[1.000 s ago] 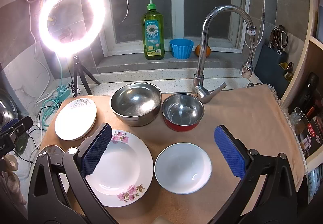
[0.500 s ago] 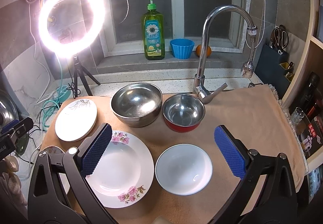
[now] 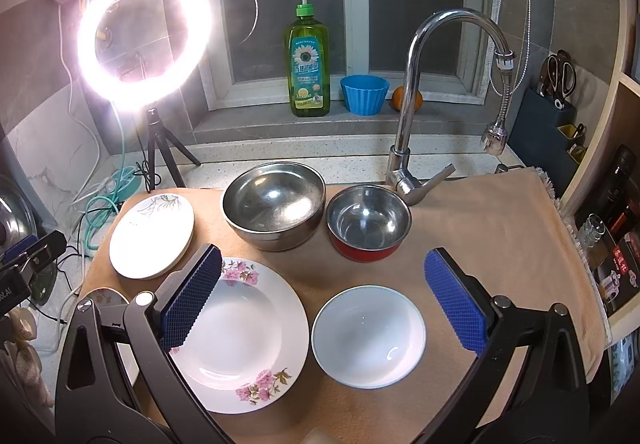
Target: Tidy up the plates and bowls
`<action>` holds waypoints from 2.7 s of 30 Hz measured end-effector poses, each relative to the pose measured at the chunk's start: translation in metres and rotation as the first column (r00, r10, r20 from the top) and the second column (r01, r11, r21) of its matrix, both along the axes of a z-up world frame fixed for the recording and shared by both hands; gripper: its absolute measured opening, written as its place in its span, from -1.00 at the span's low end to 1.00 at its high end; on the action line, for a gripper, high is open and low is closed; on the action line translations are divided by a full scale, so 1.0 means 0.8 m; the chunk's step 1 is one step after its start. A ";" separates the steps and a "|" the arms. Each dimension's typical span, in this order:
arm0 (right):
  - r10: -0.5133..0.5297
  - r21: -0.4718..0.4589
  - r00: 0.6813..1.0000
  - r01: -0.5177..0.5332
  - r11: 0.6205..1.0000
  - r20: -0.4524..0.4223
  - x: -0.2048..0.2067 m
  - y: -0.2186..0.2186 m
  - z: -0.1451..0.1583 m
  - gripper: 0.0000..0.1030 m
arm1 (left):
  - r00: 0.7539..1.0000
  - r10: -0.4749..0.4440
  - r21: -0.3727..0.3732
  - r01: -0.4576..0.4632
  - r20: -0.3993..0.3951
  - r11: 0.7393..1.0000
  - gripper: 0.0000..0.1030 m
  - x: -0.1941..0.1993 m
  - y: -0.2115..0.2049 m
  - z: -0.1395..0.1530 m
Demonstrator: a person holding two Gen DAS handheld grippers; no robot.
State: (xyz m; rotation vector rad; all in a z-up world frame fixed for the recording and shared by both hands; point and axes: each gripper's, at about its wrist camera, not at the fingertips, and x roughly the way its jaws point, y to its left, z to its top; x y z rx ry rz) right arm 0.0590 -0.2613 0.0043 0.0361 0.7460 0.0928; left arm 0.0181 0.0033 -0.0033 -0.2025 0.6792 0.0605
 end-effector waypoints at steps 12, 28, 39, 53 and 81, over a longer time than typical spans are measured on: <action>-0.001 0.000 1.000 0.001 1.000 -0.001 0.001 0.000 -0.001 1.00 | 1.000 0.001 -0.002 -0.001 -0.001 1.000 0.81 0.001 0.002 0.000; 0.005 -0.002 1.000 -0.005 1.000 -0.007 0.001 0.008 -0.008 1.00 | 1.000 0.002 -0.006 -0.002 -0.002 1.000 0.81 0.002 0.003 -0.001; 0.006 0.000 1.000 -0.006 1.000 -0.020 0.003 0.005 -0.011 1.00 | 1.000 -0.004 -0.008 0.004 -0.009 1.000 0.81 0.004 0.002 -0.005; 0.017 -0.006 0.998 -0.017 1.000 -0.056 0.011 0.004 -0.022 1.00 | 0.999 -0.013 -0.016 0.012 -0.030 1.000 0.79 0.004 0.000 -0.016; 0.169 0.160 0.941 -0.125 0.979 -0.295 -0.005 -0.005 -0.108 -0.03 | 0.936 -0.193 -0.201 0.136 -0.296 0.970 -0.09 0.041 0.018 -0.111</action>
